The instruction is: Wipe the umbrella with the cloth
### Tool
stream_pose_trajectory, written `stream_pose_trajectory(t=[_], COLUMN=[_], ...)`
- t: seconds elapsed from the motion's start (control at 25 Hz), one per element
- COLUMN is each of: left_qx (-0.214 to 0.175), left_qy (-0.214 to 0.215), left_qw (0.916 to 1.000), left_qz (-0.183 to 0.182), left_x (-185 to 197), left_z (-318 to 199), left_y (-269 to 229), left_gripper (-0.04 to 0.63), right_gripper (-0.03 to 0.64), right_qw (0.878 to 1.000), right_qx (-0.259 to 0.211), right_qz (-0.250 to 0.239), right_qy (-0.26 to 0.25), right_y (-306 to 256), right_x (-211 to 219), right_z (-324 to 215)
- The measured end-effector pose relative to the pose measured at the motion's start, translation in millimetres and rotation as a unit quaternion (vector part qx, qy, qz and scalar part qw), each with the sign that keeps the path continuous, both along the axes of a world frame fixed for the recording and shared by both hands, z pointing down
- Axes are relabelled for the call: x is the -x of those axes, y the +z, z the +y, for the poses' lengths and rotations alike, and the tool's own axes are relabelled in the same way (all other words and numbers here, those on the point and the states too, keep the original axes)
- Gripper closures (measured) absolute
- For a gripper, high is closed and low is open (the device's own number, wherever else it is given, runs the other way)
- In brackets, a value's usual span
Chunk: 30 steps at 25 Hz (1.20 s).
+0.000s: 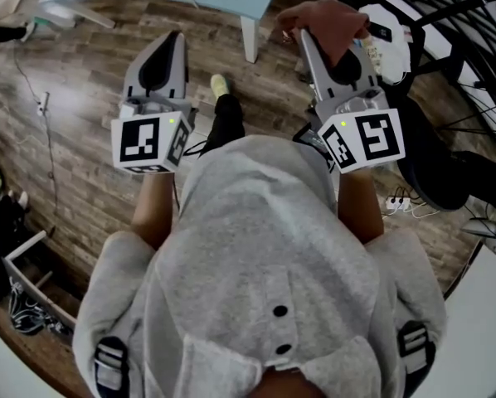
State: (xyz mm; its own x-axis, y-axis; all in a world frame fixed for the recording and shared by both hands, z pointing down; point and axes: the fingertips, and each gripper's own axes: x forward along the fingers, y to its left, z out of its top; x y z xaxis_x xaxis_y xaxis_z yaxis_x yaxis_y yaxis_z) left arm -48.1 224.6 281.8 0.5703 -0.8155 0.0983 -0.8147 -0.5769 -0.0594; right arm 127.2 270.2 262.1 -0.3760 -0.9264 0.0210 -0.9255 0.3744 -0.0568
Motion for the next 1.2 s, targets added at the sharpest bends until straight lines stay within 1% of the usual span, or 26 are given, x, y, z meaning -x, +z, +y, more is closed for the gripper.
stream_pose_trajectory(t=[0.08,0.2,0.28,0.44,0.64,0.96,1.2], left_qx=[0.005,0.025,0.033,0.041,0.05,0.061,0.081], left_qy=[-0.008,-0.012,-0.006,0.003,0.018,0.042,0.06], left_qw=[0.9999,0.9996,0.9994,0.9989,0.9983,0.997,0.9946], left_qz=[-0.004,0.0,0.003,0.021,0.026,0.02,0.024], left_x=[4.3,8.9,8.5,5.5,5.8,20.9,29.5], left_z=[-21.6,-58.7,-86.7,-134.8,-192.0,-262.0,-307.2], left_y=[5.5,17.4,22.3,23.1,24.5,31.3,43.3], left_gripper=[0.58,0.58,0.58,0.58,0.58,0.58,0.58], right_gripper=[0.543,0.543,0.543,0.543,0.543,0.54,0.54], right_qw=[1.0,1.0,1.0,1.0,0.999,0.999,0.997], right_qx=[0.005,0.017,0.016,0.02,0.03,0.042,0.06], right_qz=[0.005,0.009,0.001,-0.011,-0.027,-0.016,0.01], right_qy=[0.0,0.003,0.005,0.001,0.004,0.019,0.045], right_y=[4.2,10.3,10.4,8.9,10.7,10.2,16.6], right_x=[3.7,6.8,7.0,5.4,11.7,25.8,31.3], right_z=[-20.4,-58.0,-86.4,-134.6,-192.3,-258.3,-305.8])
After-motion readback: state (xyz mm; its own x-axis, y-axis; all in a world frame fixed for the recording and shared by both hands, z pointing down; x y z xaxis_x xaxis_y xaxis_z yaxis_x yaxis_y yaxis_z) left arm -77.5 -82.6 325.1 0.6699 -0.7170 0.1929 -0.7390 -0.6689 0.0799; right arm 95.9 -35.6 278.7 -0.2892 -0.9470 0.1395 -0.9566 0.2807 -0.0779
